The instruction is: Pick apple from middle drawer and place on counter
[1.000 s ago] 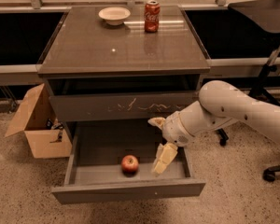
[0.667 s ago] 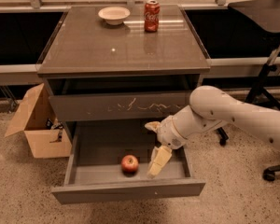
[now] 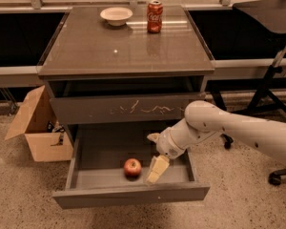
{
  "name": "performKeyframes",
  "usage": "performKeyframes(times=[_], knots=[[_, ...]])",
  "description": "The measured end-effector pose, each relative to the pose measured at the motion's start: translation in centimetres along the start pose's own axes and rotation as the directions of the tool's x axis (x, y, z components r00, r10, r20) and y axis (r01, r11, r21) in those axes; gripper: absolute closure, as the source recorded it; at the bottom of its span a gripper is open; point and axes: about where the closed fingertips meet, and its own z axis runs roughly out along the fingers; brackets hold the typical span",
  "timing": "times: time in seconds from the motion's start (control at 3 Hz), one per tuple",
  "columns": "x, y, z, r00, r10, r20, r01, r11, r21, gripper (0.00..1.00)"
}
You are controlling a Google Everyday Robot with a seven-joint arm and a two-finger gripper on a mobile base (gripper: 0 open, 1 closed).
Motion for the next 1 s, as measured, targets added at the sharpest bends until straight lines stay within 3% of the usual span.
performKeyframes(times=[0.33,1.0], knots=[[0.3,-0.5,1.2,1.0,-0.004,-0.003,0.004,0.9999,-0.012,0.0],[1.8,-4.5,6.2,0.994,-0.108,0.001,0.108,0.9942,-0.003,0.0]])
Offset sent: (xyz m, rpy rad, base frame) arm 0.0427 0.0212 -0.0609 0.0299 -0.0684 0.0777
